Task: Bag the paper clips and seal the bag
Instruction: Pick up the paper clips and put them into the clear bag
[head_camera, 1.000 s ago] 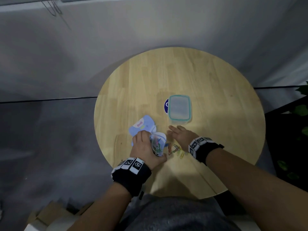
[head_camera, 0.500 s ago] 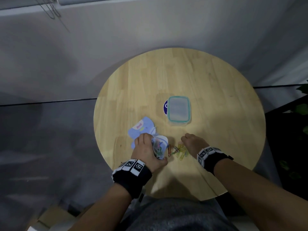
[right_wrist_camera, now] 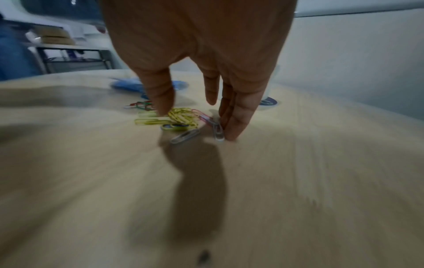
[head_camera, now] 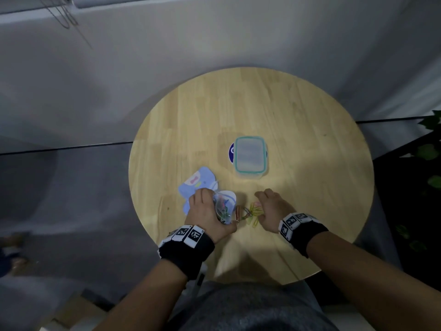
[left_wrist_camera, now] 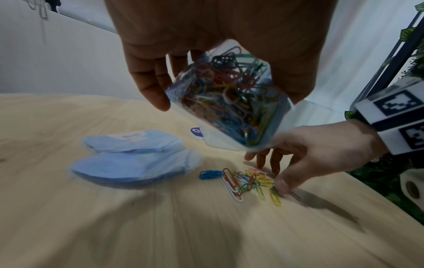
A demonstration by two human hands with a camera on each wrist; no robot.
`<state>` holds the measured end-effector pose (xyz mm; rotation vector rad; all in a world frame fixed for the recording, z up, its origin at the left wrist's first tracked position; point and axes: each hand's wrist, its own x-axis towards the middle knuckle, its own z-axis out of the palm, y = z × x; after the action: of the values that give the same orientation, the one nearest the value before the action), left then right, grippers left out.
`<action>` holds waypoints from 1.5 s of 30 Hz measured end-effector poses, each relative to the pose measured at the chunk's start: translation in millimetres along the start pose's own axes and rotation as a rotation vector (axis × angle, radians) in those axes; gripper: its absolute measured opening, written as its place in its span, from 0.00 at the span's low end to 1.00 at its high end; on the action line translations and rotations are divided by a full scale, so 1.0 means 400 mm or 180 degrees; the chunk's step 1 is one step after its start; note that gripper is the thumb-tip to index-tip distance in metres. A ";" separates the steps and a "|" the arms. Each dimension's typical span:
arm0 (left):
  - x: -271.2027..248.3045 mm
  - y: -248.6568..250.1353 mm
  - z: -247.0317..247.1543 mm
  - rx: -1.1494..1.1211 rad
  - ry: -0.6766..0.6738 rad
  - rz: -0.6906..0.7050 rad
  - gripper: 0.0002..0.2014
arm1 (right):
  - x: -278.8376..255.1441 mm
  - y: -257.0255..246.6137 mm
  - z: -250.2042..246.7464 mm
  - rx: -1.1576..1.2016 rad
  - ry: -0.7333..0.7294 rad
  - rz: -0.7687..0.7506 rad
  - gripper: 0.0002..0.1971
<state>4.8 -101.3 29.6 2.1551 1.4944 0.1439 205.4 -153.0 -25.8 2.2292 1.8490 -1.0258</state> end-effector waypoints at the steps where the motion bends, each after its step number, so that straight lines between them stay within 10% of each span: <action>1: -0.003 0.001 0.003 0.0011 0.0002 0.0001 0.34 | -0.001 0.000 0.004 -0.0154 -0.0082 -0.0077 0.33; 11: -0.005 0.014 0.023 0.0057 -0.0028 0.0079 0.33 | -0.028 -0.034 0.021 -0.0312 0.0006 0.0014 0.11; 20: 0.009 0.018 0.034 0.0107 -0.0126 0.0088 0.35 | -0.038 -0.043 0.028 -0.0093 0.0059 0.0325 0.12; 29: 0.024 0.036 0.039 0.0013 -0.0095 0.0106 0.36 | -0.045 -0.015 -0.108 0.1991 0.0911 0.0926 0.03; 38: 0.065 0.073 0.040 0.0305 0.0065 0.0598 0.33 | -0.119 -0.089 -0.334 0.2011 -0.0412 0.0236 0.03; 45: 0.057 0.129 0.038 0.0136 0.0206 0.0794 0.35 | -0.094 -0.135 -0.358 0.1681 -0.0246 0.0341 0.03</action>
<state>62.7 -99.7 35.9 2.3864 1.2677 0.2723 218.5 -105.3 123.9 2.4666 1.5366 -1.7116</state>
